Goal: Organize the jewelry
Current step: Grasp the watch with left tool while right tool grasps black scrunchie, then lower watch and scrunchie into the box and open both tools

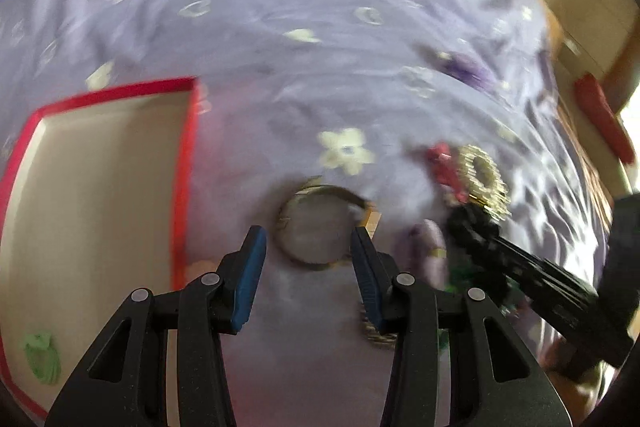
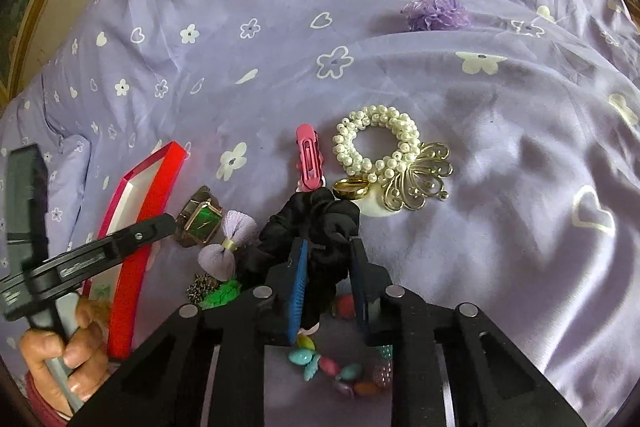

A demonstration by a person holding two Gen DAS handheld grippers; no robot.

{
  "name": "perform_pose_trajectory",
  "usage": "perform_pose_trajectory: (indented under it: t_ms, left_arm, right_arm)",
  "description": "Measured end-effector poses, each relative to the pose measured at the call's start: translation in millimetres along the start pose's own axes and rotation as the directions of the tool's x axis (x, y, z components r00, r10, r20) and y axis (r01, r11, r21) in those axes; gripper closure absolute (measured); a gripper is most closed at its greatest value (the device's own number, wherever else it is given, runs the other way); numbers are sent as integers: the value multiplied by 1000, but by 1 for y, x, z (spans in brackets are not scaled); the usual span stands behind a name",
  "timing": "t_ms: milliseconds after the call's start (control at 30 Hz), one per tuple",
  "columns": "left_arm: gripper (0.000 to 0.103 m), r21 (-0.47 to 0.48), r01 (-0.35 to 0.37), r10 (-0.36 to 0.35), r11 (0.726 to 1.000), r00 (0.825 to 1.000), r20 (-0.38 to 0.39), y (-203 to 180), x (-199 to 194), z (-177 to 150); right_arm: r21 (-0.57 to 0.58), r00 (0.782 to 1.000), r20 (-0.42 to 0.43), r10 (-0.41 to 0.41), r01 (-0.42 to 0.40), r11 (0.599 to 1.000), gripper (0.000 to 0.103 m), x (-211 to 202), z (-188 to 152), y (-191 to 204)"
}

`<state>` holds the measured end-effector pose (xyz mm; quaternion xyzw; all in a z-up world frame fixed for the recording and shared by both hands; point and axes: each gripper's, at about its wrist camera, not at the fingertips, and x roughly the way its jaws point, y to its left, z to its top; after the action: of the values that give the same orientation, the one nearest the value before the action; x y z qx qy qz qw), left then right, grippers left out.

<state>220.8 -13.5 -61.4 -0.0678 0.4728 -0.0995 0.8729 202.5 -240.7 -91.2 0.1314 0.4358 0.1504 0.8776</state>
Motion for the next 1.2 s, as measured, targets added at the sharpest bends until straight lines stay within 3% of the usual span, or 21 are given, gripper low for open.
perform_pose_trajectory:
  t_ms: [200,267,367,800,1200]
  left_arm:
    - [64,106,-30,36,994,998,-53,-24,22,1]
    - [84,118,-21,29,993,997,-67,-27,27,2]
    - [96,139,1,8,990,998,-64,-32,26,0]
    - [96,119,19,-24,993,999,38,-23,-38,-10]
    - [96,25,-7,4,1000,995,101,27,-92,-36]
  right_arm:
    - [7,1000,25,8,-8,1000,93,-5,0,-3]
    - [9,999,37,15,-15,1000,94,-10,2,-4]
    - [15,998,55,28,-29,999,94,-18,5,-4]
    - [-25,990,115,87,-84,996,94,-54,7,24]
    - [-110,980,89,178,-168,980,94,-57,-6,89]
